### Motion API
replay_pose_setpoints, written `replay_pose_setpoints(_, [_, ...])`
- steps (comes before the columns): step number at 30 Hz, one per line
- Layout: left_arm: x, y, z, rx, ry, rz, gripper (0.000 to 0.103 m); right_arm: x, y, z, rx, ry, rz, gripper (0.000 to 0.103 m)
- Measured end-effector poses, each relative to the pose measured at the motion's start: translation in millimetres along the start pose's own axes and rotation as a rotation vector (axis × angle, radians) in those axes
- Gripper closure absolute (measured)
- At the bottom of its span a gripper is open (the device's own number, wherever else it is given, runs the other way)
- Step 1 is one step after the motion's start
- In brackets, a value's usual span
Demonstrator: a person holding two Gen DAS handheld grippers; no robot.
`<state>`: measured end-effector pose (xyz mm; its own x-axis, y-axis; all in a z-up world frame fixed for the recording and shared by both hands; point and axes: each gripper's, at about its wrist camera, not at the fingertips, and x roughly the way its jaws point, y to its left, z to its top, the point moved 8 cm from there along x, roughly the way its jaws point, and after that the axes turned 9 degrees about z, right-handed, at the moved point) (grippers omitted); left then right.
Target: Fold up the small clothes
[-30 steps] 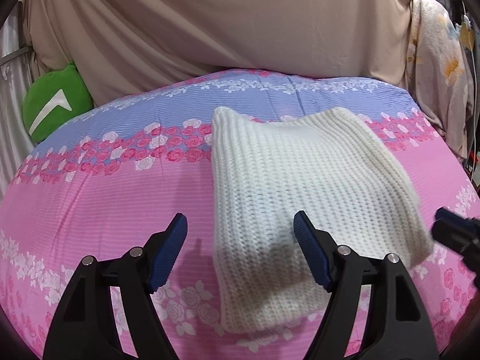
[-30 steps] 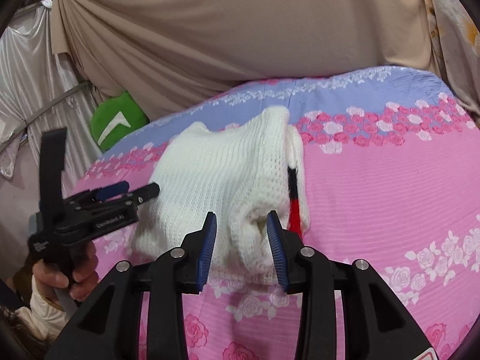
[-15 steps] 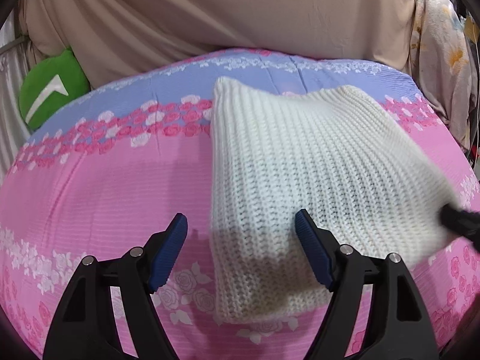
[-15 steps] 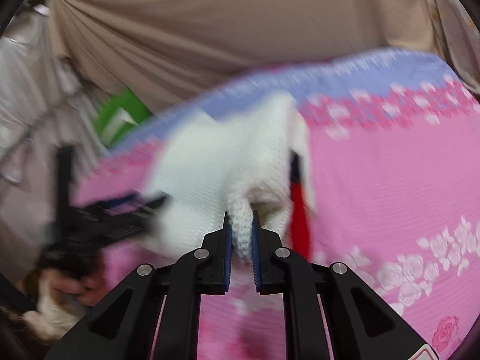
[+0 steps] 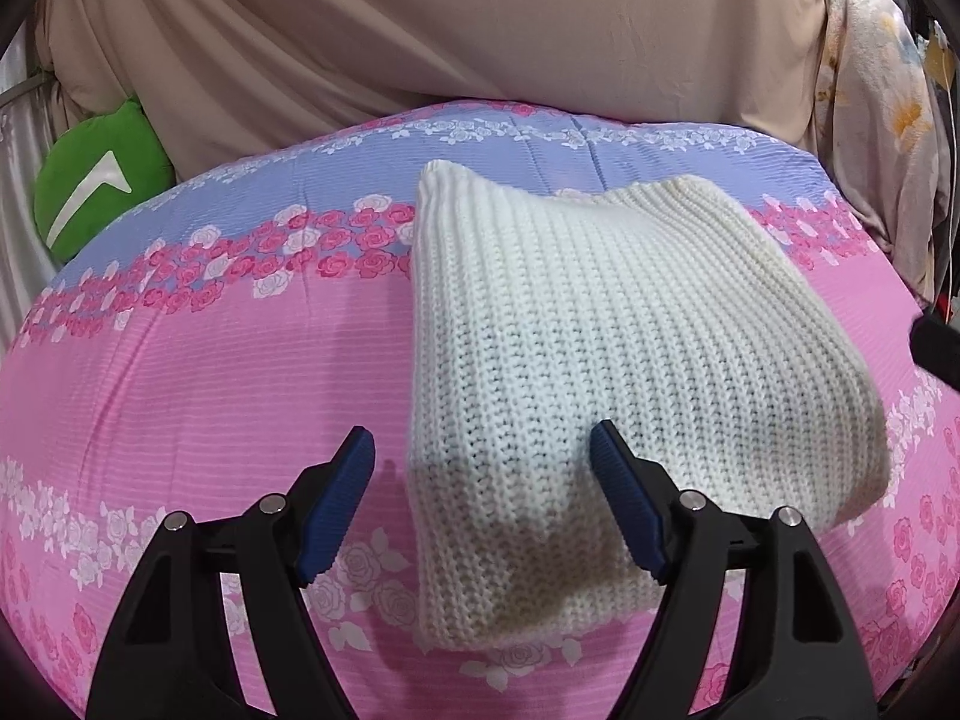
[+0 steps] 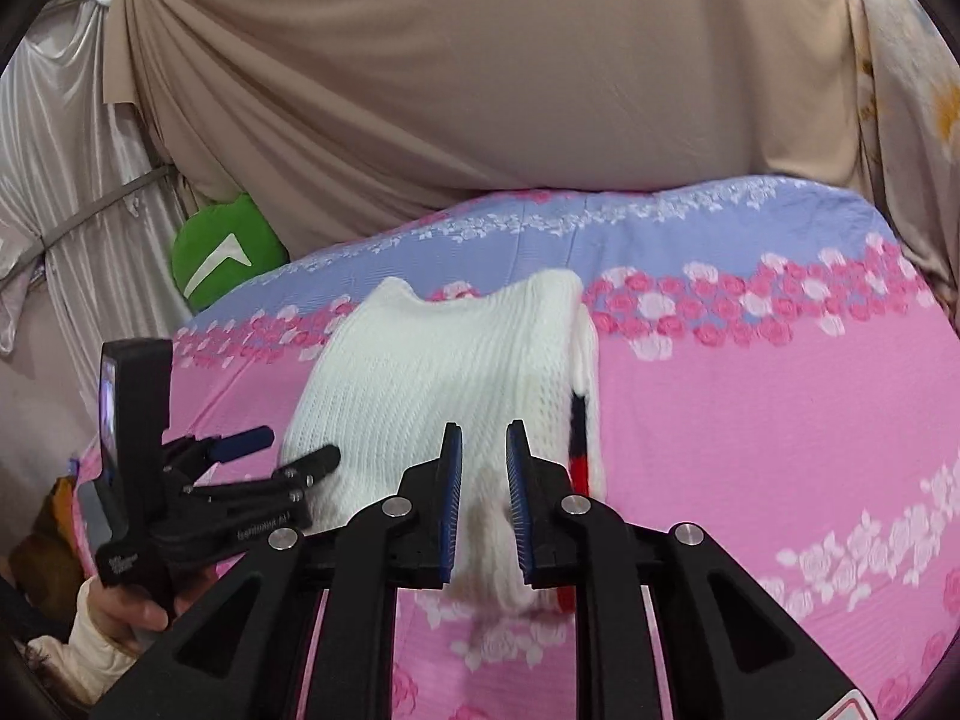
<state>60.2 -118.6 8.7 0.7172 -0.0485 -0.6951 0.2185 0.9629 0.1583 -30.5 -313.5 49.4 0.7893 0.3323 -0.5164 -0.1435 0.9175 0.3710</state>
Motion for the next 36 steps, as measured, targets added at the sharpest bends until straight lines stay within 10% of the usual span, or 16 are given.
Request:
replay_pose_setpoints(15, [6.0, -4.1, -0.8, 0.005, 0.006, 0.010, 0.030, 68.5, -49.1, -19.8, 0.004, 0.113, -0.177, 0.084])
replay_pose_setpoints(36, [1.2, -21.7, 13.5, 0.016, -0.007, -0.023, 0.026, 50.3, -47.2, -29.3, 0.077, 0.111, -0.084, 0.074])
